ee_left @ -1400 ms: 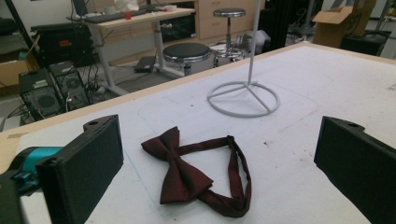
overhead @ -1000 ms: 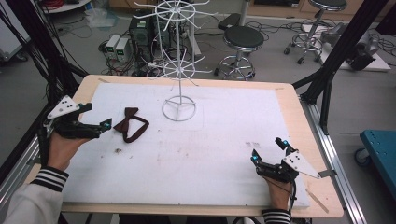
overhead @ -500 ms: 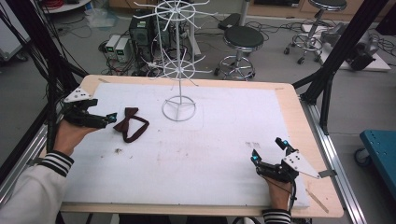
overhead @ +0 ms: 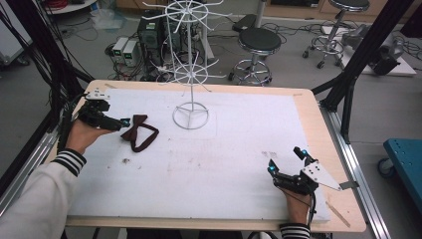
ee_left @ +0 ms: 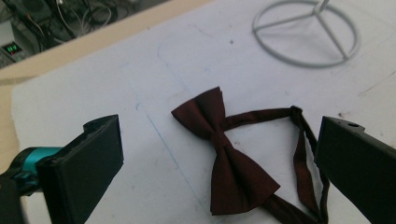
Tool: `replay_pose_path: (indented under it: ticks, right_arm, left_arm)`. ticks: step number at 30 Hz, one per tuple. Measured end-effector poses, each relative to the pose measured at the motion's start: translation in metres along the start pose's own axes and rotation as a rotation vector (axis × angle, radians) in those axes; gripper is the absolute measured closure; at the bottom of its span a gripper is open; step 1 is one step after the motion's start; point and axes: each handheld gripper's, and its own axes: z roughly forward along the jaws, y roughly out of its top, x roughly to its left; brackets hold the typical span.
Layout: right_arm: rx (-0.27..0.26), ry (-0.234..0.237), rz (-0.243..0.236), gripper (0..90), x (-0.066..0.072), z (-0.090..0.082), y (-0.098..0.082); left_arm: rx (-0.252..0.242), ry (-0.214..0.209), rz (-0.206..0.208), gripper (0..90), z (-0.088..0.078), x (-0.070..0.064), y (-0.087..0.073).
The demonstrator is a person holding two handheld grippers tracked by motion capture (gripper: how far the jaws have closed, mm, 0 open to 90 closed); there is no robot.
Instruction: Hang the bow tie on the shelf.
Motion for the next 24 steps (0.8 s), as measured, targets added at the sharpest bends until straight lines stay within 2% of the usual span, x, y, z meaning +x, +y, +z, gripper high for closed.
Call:
replay_pose_path:
  ticks: [3,8,10,13,16,21,24]
  right_arm:
    - [0.0,0.0,0.0,1.2,0.0,0.0,0.0]
    - [0.0,0.0,0.0,1.1,0.0,0.0,0.0]
    - [-0.001,0.0,-0.001,1.2,0.0,0.0,0.0]
    - [-0.001,-0.001,0.001,1.2,0.0,0.0,0.0]
    - [0.0,-0.001,0.002,1.2,0.0,0.0,0.0]
    - [-0.001,-0.002,-0.002,1.2,0.0,0.0,0.0]
    - [-0.001,-0.002,-0.001,1.2,0.0,0.0,0.0]
  left_arm:
    - [0.038,0.004,-0.003,1.7,0.009,0.0,0.004]
    - [0.06,-0.001,0.003,1.7,0.02,-0.002,0.011]
    - [0.063,-0.002,-0.009,1.7,0.023,-0.002,0.011]
    - [0.117,0.0,-0.014,1.7,0.031,-0.001,0.009]
    - [0.121,0.001,-0.02,1.7,0.034,-0.001,0.008]
    - [0.169,0.007,-0.035,1.8,0.046,0.0,0.005]
    - [0.18,0.011,-0.034,1.8,0.051,-0.001,0.005]
